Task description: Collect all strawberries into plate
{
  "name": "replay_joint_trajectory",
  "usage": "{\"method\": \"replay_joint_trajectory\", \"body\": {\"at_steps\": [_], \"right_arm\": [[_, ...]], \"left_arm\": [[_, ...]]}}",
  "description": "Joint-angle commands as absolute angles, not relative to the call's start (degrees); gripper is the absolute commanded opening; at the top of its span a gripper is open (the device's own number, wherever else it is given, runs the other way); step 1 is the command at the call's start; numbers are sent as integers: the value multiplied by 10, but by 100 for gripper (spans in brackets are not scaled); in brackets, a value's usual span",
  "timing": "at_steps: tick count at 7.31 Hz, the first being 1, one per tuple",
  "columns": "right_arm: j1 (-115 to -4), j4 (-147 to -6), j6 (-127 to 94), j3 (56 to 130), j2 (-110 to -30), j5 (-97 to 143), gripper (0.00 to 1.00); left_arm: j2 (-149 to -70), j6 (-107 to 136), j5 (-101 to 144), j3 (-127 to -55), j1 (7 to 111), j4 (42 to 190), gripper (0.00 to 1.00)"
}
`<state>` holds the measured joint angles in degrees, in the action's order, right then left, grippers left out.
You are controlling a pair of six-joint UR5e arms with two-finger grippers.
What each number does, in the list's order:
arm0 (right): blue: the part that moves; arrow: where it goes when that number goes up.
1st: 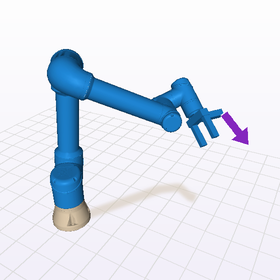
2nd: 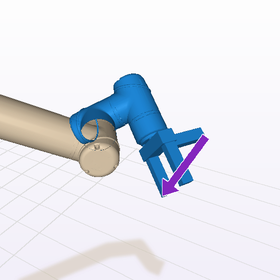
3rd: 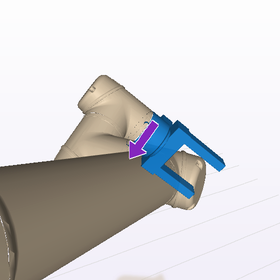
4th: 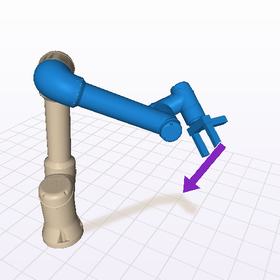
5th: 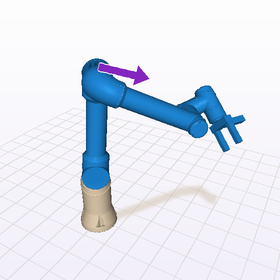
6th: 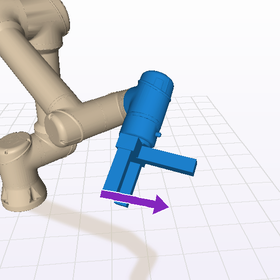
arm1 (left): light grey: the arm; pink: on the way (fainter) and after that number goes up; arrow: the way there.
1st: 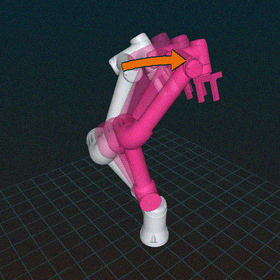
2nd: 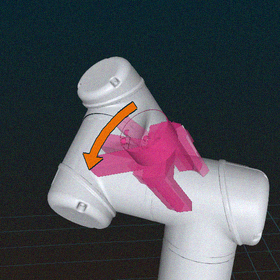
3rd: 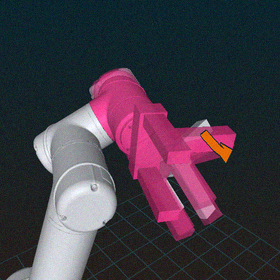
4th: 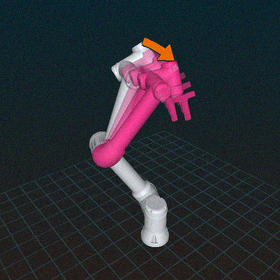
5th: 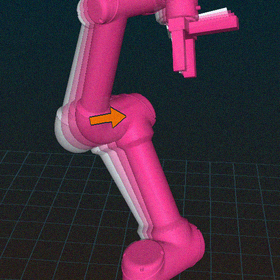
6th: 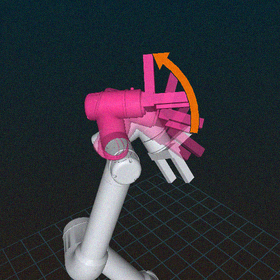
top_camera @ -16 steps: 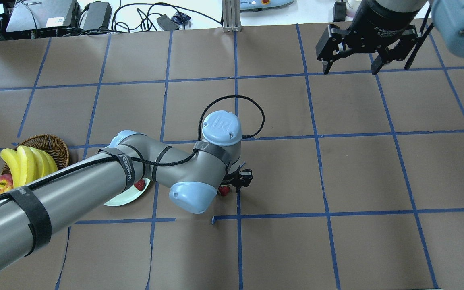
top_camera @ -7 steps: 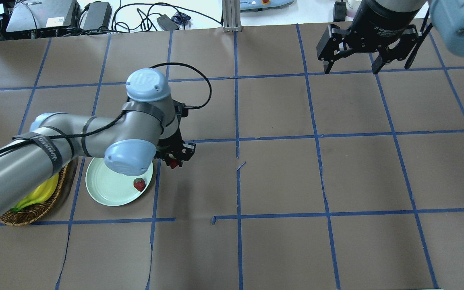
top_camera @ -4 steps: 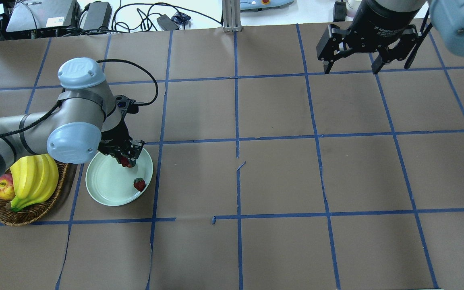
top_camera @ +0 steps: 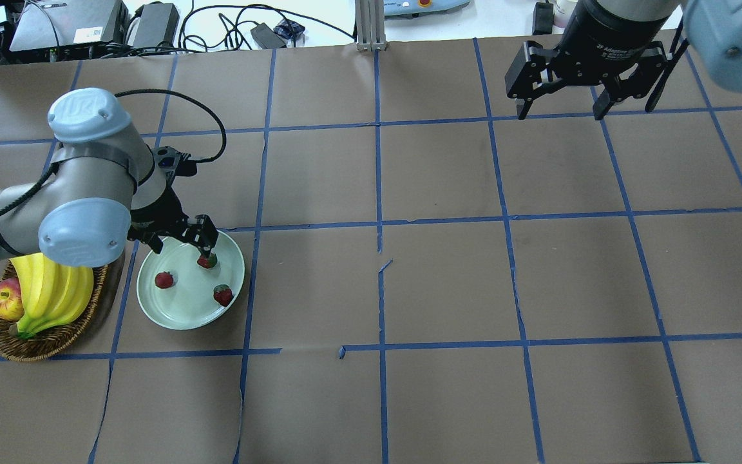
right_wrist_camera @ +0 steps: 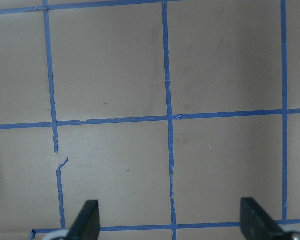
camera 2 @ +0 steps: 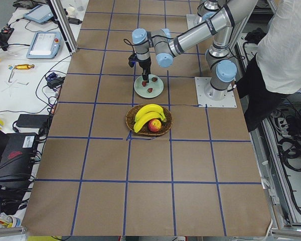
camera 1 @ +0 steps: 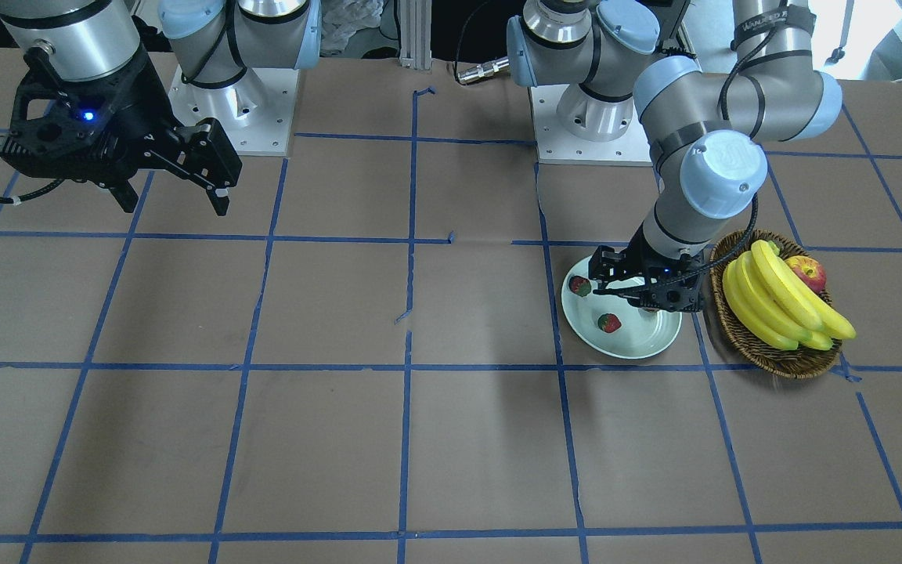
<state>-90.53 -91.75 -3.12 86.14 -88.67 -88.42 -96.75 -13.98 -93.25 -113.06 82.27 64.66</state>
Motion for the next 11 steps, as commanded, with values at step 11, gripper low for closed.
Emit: {"method": "replay_joint_trajectory", "body": {"at_steps": [11], "right_arm": [[-909,-920,-20,860,-892,-906,100]], "left_arm": [[-958,3,-912,-818,959,890,100]]}}
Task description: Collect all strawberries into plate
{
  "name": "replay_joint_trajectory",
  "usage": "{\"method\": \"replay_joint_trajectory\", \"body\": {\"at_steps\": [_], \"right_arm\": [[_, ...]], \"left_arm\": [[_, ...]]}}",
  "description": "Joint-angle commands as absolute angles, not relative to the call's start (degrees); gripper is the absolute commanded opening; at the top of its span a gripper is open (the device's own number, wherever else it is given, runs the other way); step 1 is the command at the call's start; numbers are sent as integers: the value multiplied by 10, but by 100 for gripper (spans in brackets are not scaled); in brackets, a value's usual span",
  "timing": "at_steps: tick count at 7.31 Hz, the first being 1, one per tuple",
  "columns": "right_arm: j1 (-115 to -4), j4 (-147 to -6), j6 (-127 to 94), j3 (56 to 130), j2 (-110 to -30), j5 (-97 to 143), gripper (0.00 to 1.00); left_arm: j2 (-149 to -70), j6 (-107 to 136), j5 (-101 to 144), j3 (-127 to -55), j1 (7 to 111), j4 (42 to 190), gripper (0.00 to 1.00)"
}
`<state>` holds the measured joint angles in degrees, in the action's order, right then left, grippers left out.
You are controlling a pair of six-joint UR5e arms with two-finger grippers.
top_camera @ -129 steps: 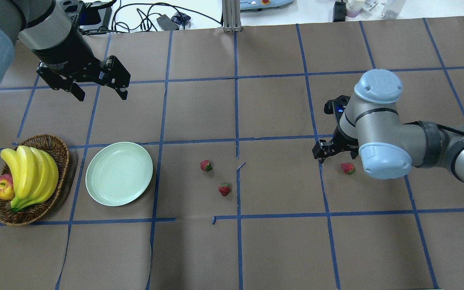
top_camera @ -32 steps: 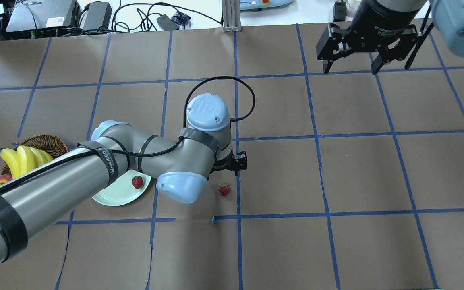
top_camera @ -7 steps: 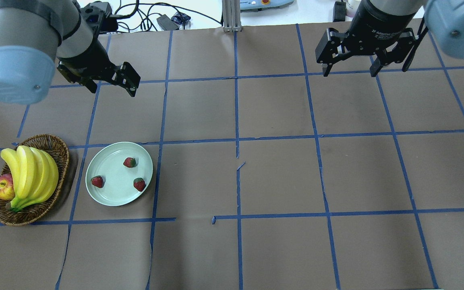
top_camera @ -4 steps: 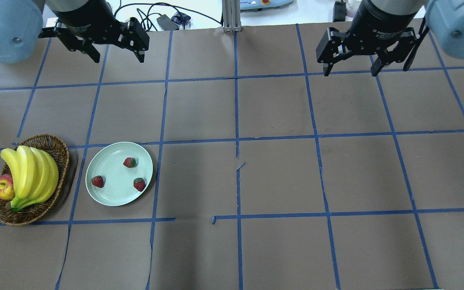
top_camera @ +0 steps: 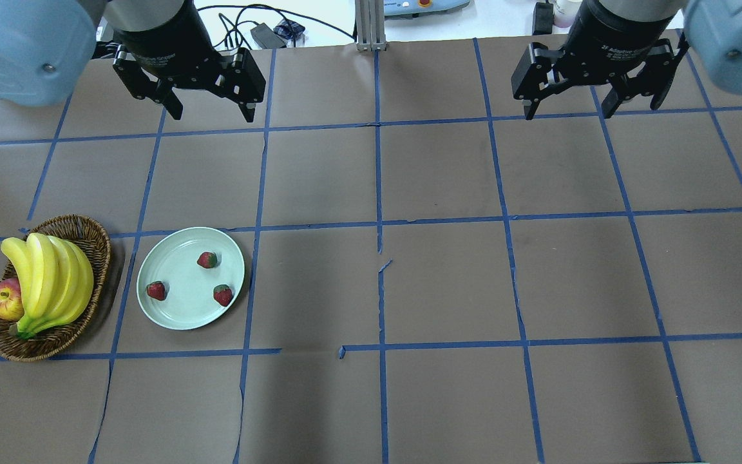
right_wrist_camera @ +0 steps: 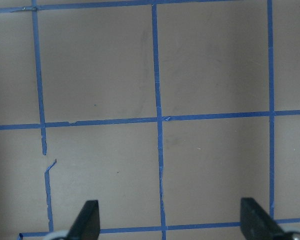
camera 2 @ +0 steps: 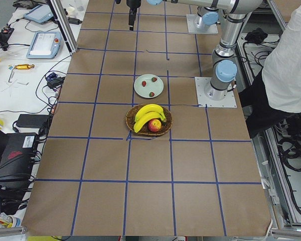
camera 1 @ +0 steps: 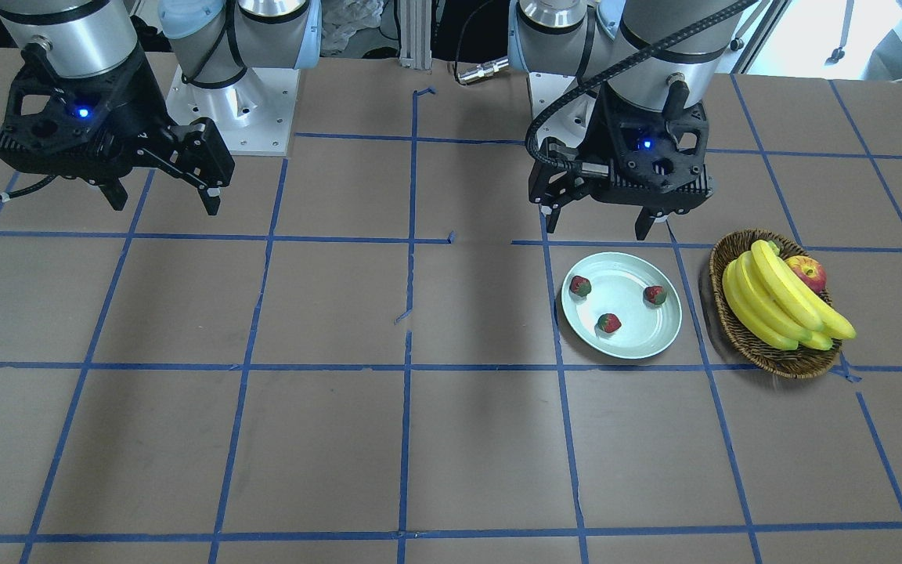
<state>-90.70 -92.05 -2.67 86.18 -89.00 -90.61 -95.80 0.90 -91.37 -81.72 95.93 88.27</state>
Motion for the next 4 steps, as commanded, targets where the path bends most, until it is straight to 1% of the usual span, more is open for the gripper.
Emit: {"method": "replay_joint_trajectory", "body": {"at_steps": [1,2,4], "right_arm": [[-926,-917,-21,863,-892,-907,100],[-948,-918,-27,863,-889,-909,100],[-952,-924,-29,864,-887,-912,100]], "left_arm": [[-957,3,-912,-818,959,889,100],[-958,4,-911,-817,959,889,100],[-958,7,-913,-819,960,888,100]]}}
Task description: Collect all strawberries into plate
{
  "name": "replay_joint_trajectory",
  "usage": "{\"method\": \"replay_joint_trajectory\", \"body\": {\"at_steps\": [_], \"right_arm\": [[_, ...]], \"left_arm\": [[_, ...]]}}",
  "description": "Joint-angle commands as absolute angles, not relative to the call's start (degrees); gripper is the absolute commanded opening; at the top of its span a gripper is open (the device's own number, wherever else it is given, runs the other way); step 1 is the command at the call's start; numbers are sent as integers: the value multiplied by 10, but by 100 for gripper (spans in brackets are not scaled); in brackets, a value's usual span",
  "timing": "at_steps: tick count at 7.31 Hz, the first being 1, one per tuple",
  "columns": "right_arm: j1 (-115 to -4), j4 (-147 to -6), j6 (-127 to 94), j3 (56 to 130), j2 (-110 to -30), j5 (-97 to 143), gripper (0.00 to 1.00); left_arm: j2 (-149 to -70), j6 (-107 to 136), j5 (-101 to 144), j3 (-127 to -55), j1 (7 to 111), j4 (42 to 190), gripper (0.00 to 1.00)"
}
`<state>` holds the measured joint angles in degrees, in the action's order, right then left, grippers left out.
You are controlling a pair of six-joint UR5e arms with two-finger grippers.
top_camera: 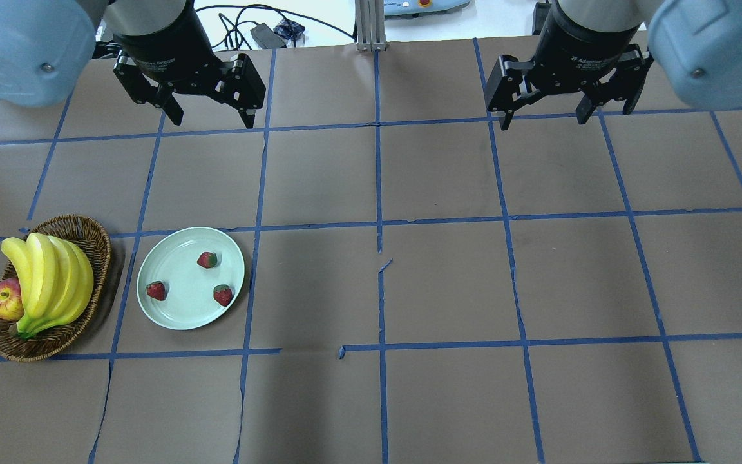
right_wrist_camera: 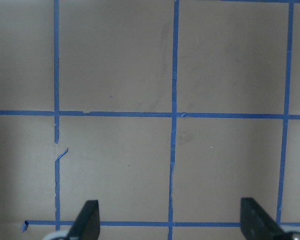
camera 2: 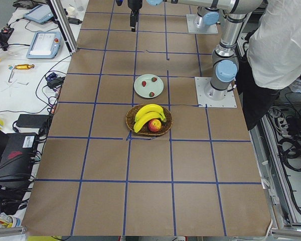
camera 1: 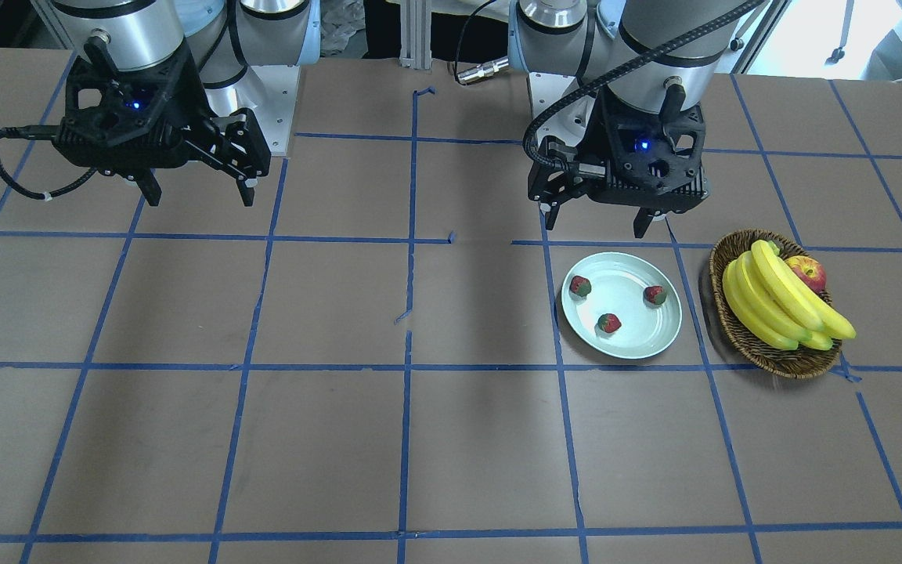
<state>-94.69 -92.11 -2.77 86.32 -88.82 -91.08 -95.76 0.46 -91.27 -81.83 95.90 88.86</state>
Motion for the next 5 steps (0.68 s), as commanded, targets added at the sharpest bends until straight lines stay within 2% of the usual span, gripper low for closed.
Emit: {"method": "replay_joint_trajectory", "body": {"at_steps": [1,5], "right_arm": [[-952,-924,-29,864,-887,-912,100],[-952,-927,-31,864,-884,-911,100]], "left_arm": [[-958,8,-913,-819,960,888,100],[-957,8,-916,-820,961,886,100]]}}
